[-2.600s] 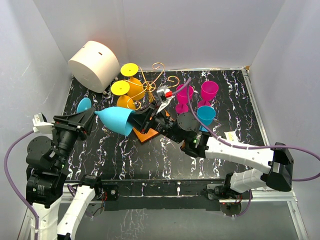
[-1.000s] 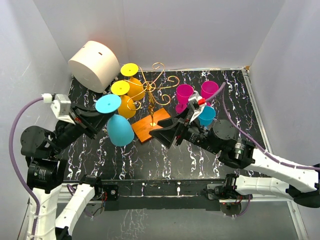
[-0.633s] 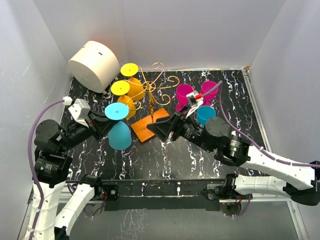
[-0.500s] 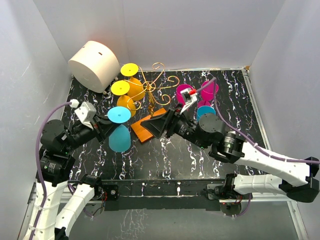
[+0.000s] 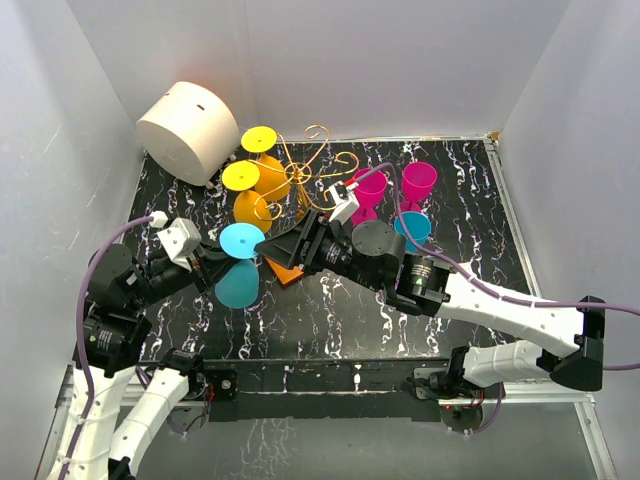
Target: Place the wine glass upside down on the wine glass rack
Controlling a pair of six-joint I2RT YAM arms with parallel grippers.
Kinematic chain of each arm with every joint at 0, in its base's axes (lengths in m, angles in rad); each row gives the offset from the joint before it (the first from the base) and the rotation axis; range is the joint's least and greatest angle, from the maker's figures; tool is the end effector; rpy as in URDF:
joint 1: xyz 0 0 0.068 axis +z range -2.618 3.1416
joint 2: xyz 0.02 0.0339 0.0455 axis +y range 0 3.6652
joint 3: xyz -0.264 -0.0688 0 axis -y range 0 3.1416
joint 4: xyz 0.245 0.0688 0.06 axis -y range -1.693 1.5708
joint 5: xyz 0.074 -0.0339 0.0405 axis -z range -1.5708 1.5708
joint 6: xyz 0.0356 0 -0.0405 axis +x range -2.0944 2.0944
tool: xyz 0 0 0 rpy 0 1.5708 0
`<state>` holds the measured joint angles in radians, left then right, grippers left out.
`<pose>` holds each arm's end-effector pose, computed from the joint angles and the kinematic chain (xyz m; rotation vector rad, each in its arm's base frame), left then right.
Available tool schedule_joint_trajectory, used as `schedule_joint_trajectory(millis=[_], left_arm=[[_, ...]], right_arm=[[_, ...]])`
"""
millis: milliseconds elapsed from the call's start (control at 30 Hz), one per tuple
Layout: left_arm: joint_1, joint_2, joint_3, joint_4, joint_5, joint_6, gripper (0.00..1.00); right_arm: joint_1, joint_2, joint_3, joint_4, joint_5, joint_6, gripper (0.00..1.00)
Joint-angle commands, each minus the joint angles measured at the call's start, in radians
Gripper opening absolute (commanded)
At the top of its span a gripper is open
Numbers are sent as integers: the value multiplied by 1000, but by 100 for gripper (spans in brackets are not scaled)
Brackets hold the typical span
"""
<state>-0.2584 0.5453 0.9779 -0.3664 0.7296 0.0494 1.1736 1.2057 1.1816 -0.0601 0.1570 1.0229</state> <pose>0.0828 -0.0464 0.4143 0.8061 1.3408 -0.7116 0.1138 0.2569 0.4050 -0.0060 1.8984 1.4819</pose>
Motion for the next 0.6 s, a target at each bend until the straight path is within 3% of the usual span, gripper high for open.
schedule_joint_trajectory(millis=[0,300,500,567], left_arm=[[-7,-8,-14,28,47,39,0],[-9,-16,-19,30,74,52,0],[-9,-24,-27,41,79,41,0],[-8,-31,-38,64,76,23,5]], right_arm=[[5,6,15,32,6,100,52],[3,38,6,63,-33,163,43],[-5,39,-22,106,-45,217,29],[-10,38,-24,115,-46,242,21]])
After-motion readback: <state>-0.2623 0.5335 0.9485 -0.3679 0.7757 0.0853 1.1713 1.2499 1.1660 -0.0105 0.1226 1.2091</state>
